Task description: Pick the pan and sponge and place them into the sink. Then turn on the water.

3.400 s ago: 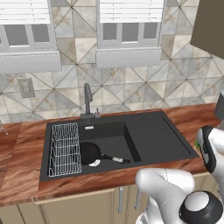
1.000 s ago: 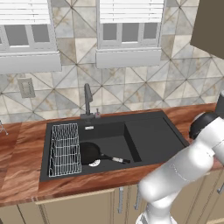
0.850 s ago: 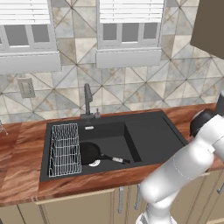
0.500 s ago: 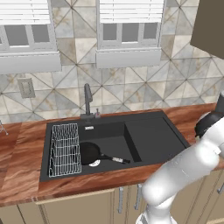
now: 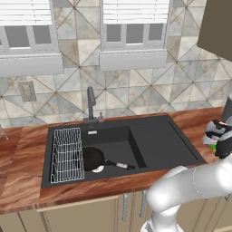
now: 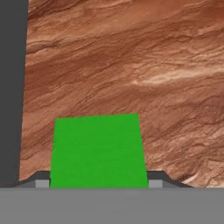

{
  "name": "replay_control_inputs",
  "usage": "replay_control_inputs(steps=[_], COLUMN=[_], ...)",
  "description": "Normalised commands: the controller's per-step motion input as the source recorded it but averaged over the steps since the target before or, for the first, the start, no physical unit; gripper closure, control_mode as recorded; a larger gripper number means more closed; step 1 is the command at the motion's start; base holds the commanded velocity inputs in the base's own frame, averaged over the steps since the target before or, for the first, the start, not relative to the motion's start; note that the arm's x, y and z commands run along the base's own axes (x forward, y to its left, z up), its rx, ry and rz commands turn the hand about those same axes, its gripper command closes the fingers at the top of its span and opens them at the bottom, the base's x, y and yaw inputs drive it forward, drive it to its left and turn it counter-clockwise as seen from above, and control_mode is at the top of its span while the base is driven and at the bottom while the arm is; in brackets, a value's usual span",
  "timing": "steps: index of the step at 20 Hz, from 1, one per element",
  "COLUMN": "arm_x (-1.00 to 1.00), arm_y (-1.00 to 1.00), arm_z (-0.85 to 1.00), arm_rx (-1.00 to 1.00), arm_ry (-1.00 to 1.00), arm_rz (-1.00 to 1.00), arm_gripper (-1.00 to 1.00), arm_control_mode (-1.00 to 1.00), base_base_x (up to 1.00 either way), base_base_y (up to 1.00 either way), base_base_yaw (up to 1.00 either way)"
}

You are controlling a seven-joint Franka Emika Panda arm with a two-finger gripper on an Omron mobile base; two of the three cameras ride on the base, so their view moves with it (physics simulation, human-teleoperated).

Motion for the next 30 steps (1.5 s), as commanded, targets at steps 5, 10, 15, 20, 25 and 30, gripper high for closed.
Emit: replay_control_inputs(steps=[5,10,15,20,25,30], arm_x=[0.00,0.00,0.00,0.00,0.01,0.08], arm_y=[0.67,0.73,0.60,0.52,0.49,0.56], arm_z=[0.03,0.00,0.01,0.12,0.20,0.21], arm_rx=[-0.03,-0.04,0.00,0.00,0.00,0.00], arm_ry=[0.00,0.00,0.00,0.00,0.00,0.00], arm_rz=[0.00,0.00,0.00,0.00,0.00,0.00], arm_gripper=[1.00,1.00,1.00,1.00,1.00,1.00], arm_control_mode=[-1.00,-1.00,-1.00,-1.00,-1.00,-1.00], base_base_x=[0.00,0.00,0.00,0.00,0.00,0.00], base_base_y=[0.00,0.00,0.00,0.00,0.00,0.00], base_base_yaw=[0.00,0.00,0.00,0.00,0.00,0.00])
